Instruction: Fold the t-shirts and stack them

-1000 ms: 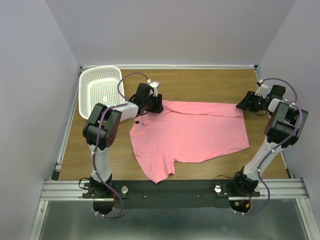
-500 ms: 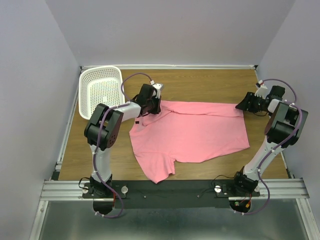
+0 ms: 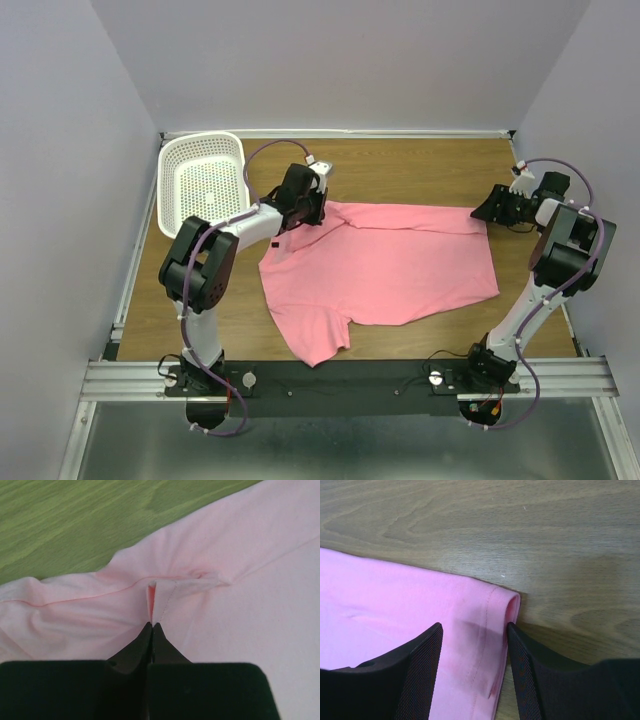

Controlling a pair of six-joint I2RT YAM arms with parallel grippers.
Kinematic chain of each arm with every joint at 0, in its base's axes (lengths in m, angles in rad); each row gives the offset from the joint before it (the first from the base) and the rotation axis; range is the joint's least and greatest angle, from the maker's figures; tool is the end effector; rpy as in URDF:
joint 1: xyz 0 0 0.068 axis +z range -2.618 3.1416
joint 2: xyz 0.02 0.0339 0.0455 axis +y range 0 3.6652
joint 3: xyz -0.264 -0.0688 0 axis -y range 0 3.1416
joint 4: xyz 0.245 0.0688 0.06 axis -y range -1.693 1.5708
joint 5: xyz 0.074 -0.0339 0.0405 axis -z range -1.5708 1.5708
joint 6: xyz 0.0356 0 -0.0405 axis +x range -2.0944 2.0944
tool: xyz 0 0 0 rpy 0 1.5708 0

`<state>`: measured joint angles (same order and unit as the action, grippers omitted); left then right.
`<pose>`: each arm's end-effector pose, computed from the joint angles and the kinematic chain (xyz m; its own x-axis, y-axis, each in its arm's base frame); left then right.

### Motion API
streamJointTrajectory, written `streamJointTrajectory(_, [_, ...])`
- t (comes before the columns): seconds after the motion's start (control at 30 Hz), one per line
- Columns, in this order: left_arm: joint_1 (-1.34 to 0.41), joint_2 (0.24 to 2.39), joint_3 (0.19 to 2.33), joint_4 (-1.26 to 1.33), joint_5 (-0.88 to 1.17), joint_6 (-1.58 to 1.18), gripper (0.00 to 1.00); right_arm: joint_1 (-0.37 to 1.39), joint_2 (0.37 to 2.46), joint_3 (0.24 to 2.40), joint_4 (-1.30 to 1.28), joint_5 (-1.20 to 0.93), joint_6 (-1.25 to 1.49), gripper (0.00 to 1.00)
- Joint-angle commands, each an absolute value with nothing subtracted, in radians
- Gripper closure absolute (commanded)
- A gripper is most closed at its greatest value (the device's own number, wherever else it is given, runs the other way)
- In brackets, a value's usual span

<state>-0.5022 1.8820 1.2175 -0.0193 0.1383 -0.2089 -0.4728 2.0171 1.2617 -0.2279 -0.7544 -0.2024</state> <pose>0.3618 -0.2043 0.1919 -0.6600 0.1281 -0.7403 0.4432 0.8620 -0.2460 0.3751 -0.1645 0.1442 -0.7247 0.2061 -0.6575 -0.1550 0.8810 0.4470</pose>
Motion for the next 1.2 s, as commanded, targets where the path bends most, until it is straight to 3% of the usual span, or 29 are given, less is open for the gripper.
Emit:
streamJointTrajectory(0.0, [-0.508, 1.871, 1.212, -0.052, 0.089, -0.192, 0.95, -0.471, 1.973, 1.247, -0.244, -0.779, -0.212, 0.38])
streamJointTrajectory(0.2, [-0.508, 1.893, 1.213, -0.057, 0.092, -0.19, 0.93, -0.471, 1.962, 1.243, -0.245, -0.778, -0.215, 0.38])
streamJointTrajectory(0.33, [-0.508, 1.891, 1.212, -0.06, 0.089, -0.189, 0.85, -0.471, 1.963, 1.243, -0.248, -0.782, -0.215, 0.38])
streamJointTrajectory(0.57, [-0.508, 1.896, 1.213, -0.064, 0.092, -0.187, 0.84, -0.471, 1.959, 1.244, -0.252, -0.787, -0.212, 0.38])
streamJointTrajectory(0.63, [-0.508, 1.898, 1.216, -0.064, 0.094, -0.187, 0.85, -0.469, 1.957, 1.246, -0.252, -0.787, -0.213, 0.38])
streamJointTrajectory(0.67, [-0.508, 1.898, 1.216, -0.066, 0.094, -0.187, 0.88, -0.471, 1.957, 1.246, -0.252, -0.787, -0.212, 0.38])
streamJointTrajectory(0.7, [-0.508, 1.898, 1.218, -0.064, 0.101, -0.187, 0.98, -0.471, 1.957, 1.246, -0.253, -0.788, -0.212, 0.38])
streamJointTrajectory(0.73, [-0.508, 1.898, 1.216, -0.066, 0.106, -0.186, 1.0, -0.471, 1.957, 1.247, -0.253, -0.788, -0.212, 0.38])
streamJointTrajectory(1.0, [-0.558, 1.83, 1.167, -0.074, 0.295, -0.183, 1.0, -0.472, 1.95, 1.244, -0.255, -0.787, -0.216, 0.37])
streamJointTrajectory(1.07, [-0.59, 1.829, 1.128, -0.075, 0.348, -0.178, 0.92, -0.472, 1.947, 1.246, -0.255, -0.787, -0.218, 0.37])
streamJointTrajectory(1.1, [-0.601, 1.827, 1.114, -0.08, 0.362, -0.178, 0.79, -0.472, 1.947, 1.247, -0.256, -0.787, -0.216, 0.37])
streamJointTrajectory(1.17, [-0.63, 1.815, 1.085, -0.092, 0.336, -0.172, 0.68, -0.471, 1.95, 1.249, -0.256, -0.788, -0.215, 0.37])
